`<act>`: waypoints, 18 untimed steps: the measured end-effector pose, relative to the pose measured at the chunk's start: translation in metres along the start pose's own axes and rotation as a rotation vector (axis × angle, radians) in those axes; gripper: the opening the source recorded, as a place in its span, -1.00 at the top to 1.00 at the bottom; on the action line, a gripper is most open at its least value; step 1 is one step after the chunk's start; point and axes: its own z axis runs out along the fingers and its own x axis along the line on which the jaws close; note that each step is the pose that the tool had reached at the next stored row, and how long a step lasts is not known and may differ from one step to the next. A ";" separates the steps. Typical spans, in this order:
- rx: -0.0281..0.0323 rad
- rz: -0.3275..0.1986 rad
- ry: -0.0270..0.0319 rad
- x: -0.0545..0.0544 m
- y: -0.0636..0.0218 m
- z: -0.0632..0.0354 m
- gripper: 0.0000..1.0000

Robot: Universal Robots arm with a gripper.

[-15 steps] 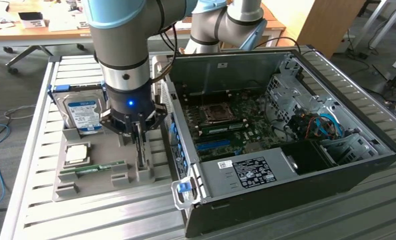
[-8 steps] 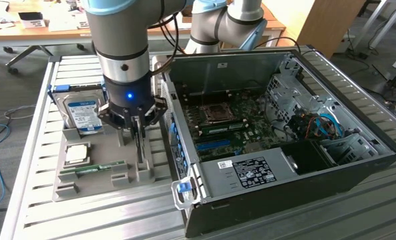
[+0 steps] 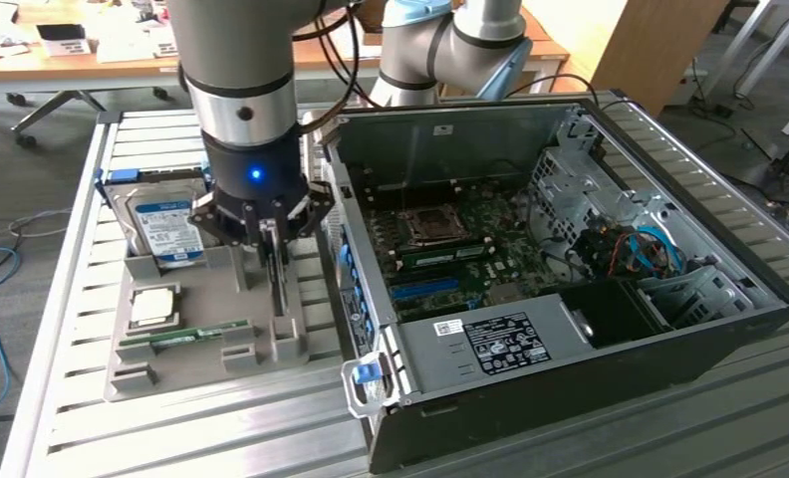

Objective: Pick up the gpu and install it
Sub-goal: 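Pick up the gpu and move the gpu toward the slot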

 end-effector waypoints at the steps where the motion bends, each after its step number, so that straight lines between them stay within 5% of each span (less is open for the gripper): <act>1: 0.0000 0.000 0.0000 0.000 0.0001 -0.0030 0.47; 18: 0.0000 0.000 0.0001 -0.001 0.0023 -0.0474 0.47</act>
